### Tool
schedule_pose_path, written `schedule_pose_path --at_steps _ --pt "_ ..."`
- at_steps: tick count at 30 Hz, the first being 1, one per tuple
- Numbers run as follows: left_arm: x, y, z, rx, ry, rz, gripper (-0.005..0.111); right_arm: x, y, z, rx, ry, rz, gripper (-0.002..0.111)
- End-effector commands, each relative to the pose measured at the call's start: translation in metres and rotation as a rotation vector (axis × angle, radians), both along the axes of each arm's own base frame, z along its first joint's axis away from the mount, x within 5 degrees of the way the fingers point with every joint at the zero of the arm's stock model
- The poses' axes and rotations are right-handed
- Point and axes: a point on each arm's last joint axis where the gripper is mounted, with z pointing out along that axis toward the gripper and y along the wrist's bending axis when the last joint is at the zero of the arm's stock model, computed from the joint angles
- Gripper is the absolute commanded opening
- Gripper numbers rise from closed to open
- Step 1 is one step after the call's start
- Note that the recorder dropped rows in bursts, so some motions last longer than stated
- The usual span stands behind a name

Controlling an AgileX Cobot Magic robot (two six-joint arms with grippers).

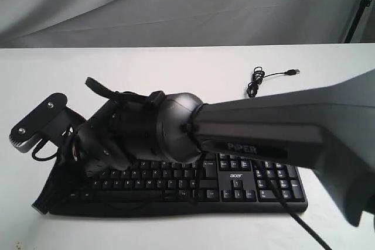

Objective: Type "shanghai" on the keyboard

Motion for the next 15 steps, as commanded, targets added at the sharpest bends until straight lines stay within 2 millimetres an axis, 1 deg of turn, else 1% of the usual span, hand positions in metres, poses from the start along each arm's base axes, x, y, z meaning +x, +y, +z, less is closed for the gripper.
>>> schedule_pose_path --at_steps 1,3,6,13,15 --pt "0.000 0.000 -0.001 -0.003 -0.003 -0.004 0.000 0.014 -0.009 -0.005 0.011 0.020 -0.020 0.000" --pt "0.000 0.000 -0.001 -0.003 -0.003 -0.004 0.000 0.017 -0.013 -0.009 0.010 0.025 -0.022 0.000" --pt "0.000 0.000 -0.001 -0.003 -0.003 -0.004 0.000 0.016 -0.016 -0.017 0.019 0.010 -0.016 0.000" --pt "0.000 0.000 -0.001 -0.003 -0.003 -0.004 0.000 0.017 -0.016 -0.018 0.032 -0.009 -0.010 0.000" --pt "0.000 0.000 -0.001 -0.003 -0.003 -0.004 0.000 0.017 -0.015 -0.025 0.027 0.000 -0.013 0.000"
